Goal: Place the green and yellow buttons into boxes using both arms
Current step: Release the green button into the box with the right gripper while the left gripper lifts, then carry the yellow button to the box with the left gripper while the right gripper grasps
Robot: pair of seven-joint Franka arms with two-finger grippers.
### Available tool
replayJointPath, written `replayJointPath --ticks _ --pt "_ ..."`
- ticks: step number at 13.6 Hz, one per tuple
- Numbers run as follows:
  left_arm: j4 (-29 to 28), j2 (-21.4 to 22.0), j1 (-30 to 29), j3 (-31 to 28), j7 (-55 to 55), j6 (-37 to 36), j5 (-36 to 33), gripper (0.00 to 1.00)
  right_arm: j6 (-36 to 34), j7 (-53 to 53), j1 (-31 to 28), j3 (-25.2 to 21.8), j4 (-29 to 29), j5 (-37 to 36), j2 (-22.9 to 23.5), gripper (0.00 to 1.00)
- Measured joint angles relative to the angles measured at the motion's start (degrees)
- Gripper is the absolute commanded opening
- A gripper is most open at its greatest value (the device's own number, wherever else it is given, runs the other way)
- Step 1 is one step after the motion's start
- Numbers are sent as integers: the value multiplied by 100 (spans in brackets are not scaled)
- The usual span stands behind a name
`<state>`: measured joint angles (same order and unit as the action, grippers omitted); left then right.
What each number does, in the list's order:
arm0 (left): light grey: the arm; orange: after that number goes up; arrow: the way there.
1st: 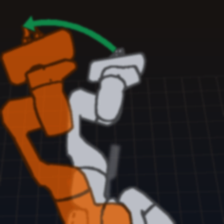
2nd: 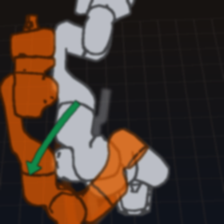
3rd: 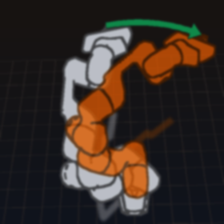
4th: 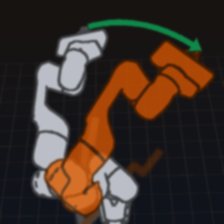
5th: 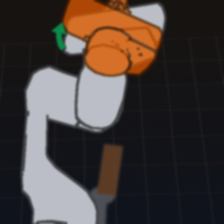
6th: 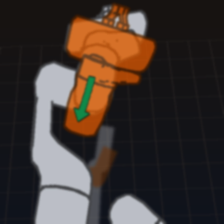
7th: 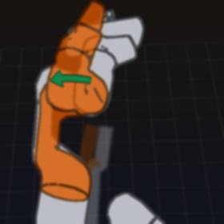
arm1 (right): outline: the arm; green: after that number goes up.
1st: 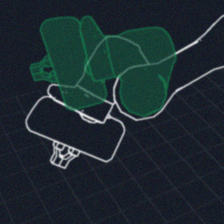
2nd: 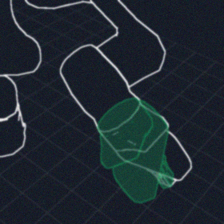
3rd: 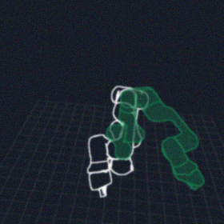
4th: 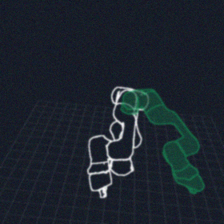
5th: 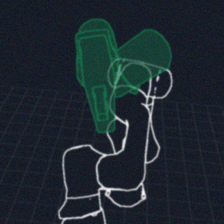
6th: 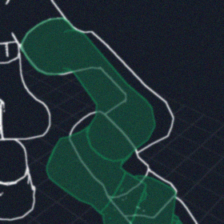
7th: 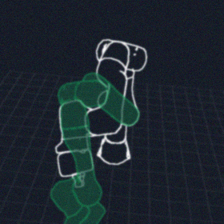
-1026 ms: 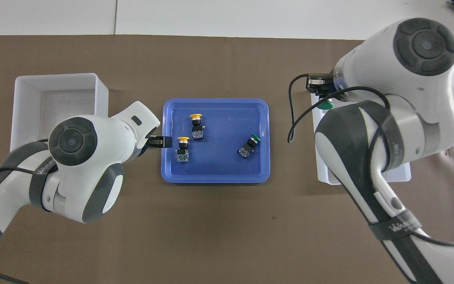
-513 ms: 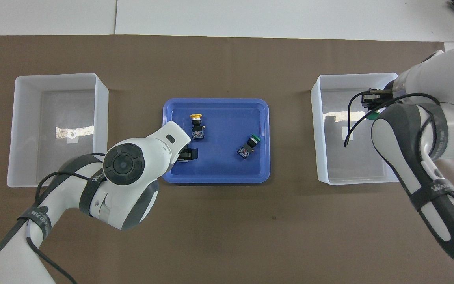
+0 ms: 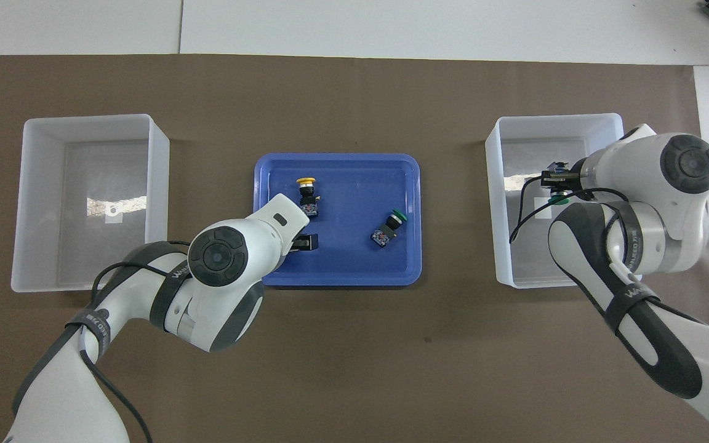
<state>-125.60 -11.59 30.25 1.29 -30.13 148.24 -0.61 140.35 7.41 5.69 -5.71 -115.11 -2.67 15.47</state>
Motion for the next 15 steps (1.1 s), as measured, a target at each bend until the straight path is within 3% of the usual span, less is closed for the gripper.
replayJointPath --ticks 1,4,7,10,15 --pt "0 -6 15 -1 -95 8 0 0 18 0 -2 0 -15 8 0 100" --pt "0 -11 21 -5 -319 11 0 0 -25 20 14 16 68 12 -88 100" --pt "70 -4 21 -24 -355 -86 0 0 -598 583 202 74 320 25 -453 100" --pt "577 129 10 -122 -357 -917 0 0 -814 1746 720 98 562 30 -666 100" --pt "1058 570 -535 -261 -288 -1448 -15 0 -1102 3839 1622 131 1005 35 -392 100"
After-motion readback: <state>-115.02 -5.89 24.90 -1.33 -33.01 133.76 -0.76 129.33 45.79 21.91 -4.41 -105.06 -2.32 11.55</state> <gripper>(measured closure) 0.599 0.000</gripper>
